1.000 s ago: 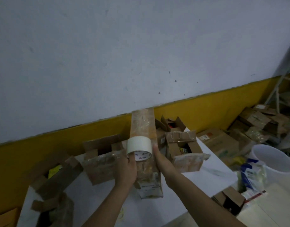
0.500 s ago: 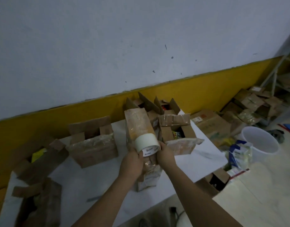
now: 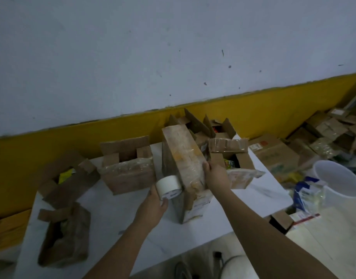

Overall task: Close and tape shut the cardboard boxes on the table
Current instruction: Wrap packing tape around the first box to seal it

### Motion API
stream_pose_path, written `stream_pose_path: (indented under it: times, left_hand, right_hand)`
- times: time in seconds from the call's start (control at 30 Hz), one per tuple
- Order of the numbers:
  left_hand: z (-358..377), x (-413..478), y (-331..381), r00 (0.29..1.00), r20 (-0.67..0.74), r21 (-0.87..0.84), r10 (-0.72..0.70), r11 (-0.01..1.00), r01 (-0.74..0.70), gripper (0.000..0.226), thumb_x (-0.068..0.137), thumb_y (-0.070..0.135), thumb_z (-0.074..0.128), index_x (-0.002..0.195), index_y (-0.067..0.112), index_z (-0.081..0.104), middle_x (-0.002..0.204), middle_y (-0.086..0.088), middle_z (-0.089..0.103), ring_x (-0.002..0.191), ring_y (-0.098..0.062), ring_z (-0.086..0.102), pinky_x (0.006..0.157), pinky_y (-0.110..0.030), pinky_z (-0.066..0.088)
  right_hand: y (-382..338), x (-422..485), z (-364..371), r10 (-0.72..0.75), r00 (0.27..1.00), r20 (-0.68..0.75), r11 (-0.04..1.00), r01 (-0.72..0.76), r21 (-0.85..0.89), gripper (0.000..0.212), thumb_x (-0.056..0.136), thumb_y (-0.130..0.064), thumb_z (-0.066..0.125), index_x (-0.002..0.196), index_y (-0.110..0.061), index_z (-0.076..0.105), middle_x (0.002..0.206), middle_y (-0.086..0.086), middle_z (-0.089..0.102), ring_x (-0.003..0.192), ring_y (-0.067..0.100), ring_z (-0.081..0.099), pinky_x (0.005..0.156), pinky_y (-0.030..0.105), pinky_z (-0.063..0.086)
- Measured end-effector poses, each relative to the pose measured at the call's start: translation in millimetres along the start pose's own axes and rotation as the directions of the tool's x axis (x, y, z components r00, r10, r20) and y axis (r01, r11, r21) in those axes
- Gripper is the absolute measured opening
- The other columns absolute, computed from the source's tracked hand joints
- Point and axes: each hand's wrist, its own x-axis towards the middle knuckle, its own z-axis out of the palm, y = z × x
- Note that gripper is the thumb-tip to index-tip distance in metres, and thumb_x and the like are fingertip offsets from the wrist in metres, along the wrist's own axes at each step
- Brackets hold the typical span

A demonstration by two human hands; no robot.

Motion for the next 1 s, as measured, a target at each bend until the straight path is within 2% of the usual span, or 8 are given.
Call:
stream_pose_path:
  times: [0.1, 0.27, 0.43, 0.53, 0.63, 0.73, 0.87, 1.0]
  left_hand:
    - [-19.9, -1.5, -6.7, 0.992, 0.125, -0.043, 0.025, 0.999, -0.020, 0.090, 0.089, 0.030, 0.070, 0.155, 0.024, 0.010, 0.138, 0.010, 0.041, 0.125, -0.011, 0.047, 0.103, -0.034, 0.044]
    - [-46.1, -13.5, -27.9, 0.996, 0.082, -0.230, -0.043, 0.971, 0.061, 0.080, 0.091, 0.024, 0.069, 0.154, 0.027, 0.020, 0.137, 0.008, 0.050, 0.107, -0.005, 0.059, 0.089, -0.022, 0.050]
    - [-66.6, -19.5, -44.2, 0.999, -0.018, -0.205, -0.044, 0.978, 0.039, 0.051, 0.096, 0.008, 0.057, 0.145, 0.013, 0.042, 0.140, -0.004, 0.052, 0.120, -0.003, 0.056, 0.100, -0.023, 0.047]
    - [-74.8, -34.1, -87.7, 0.973, -0.027, -0.268, -0.230, 0.939, 0.215, 0.048, 0.098, 0.011, 0.050, 0.144, 0.022, 0.043, 0.141, 0.000, 0.051, 0.124, -0.015, 0.054, 0.106, -0.037, 0.046]
    - [-64.9, -48.5, -123.9, 0.930, -0.046, -0.295, -0.365, 0.895, 0.336, 0.048, 0.100, 0.005, 0.042, 0.142, 0.029, 0.042, 0.136, -0.006, 0.052, 0.111, -0.022, 0.056, 0.096, -0.042, 0.050]
    - [-44.3, -65.5, -151.2, 0.883, -0.039, -0.313, -0.467, 0.845, 0.433, 0.045, 0.101, 0.006, 0.042, 0.143, 0.021, 0.044, 0.134, -0.009, 0.052, 0.115, -0.028, 0.054, 0.097, -0.041, 0.047]
    - [-21.0, -86.6, -175.1, 0.844, -0.015, -0.280, -0.536, 0.812, 0.511, 0.043, 0.101, 0.009, 0.045, 0.143, 0.019, 0.045, 0.131, -0.007, 0.053, 0.116, -0.029, 0.055, 0.098, -0.040, 0.047]
    - [-8.6, -95.3, -190.2, 0.825, -0.033, -0.220, -0.564, 0.810, 0.544, 0.042, 0.100, 0.009, 0.045, 0.142, 0.017, 0.045, 0.127, -0.004, 0.054, 0.111, -0.022, 0.055, 0.092, -0.026, 0.043]
  right_hand:
    - [-5.3, -4.6, -4.0, 0.006, 0.994, -0.107, 0.997, -0.014, -0.077, 0.032, 0.104, -0.036, 0.037, 0.095, -0.017, 0.061, 0.079, -0.004, 0.056, 0.090, 0.024, 0.062, 0.070, 0.033, 0.045]
    - [-60.7, -54.1, 35.7, -0.346, 0.897, -0.276, 0.910, 0.249, -0.333, 0.047, 0.098, -0.033, 0.048, 0.141, -0.015, 0.049, 0.149, 0.009, 0.047, 0.139, 0.030, 0.039, 0.116, 0.049, 0.030]
    - [-112.8, -111.9, 89.0, -0.818, 0.513, -0.262, 0.569, 0.789, -0.231, 0.040, 0.085, -0.019, 0.060, 0.123, -0.008, 0.062, 0.129, 0.013, 0.059, 0.122, 0.030, 0.051, 0.109, 0.046, 0.037]
    - [-101.5, -125.8, 135.5, -0.917, 0.394, -0.068, 0.399, 0.894, -0.205, 0.034, 0.077, -0.015, 0.063, 0.111, -0.009, 0.066, 0.115, 0.010, 0.064, 0.104, 0.026, 0.057, 0.096, 0.036, 0.043]
    - [-70.9, -124.4, 182.9, -0.844, 0.479, 0.243, 0.451, 0.878, -0.162, 0.028, 0.063, -0.009, 0.074, 0.090, -0.013, 0.069, 0.085, 0.005, 0.065, 0.072, 0.020, 0.061, 0.068, 0.028, 0.050]
    - [-41.7, -116.4, 226.4, -0.574, 0.620, 0.535, 0.625, 0.754, -0.203, 0.037, 0.047, -0.004, 0.086, 0.080, -0.013, 0.072, 0.073, 0.004, 0.063, 0.054, 0.020, 0.062, 0.047, 0.024, 0.047]
    - [-21.3, -95.6, 274.2, -0.386, 0.623, 0.680, 0.686, 0.687, -0.240, 0.030, 0.091, -0.006, 0.057, 0.121, -0.007, 0.061, 0.118, 0.011, 0.059, 0.100, 0.028, 0.062, 0.077, 0.036, 0.053]
    - [-22.9, -87.1, 306.4, -0.323, 0.658, 0.680, 0.706, 0.646, -0.289, 0.043, 0.093, -0.001, 0.052, 0.135, -0.010, 0.043, 0.128, 0.009, 0.046, 0.107, 0.025, 0.055, 0.083, 0.035, 0.051]
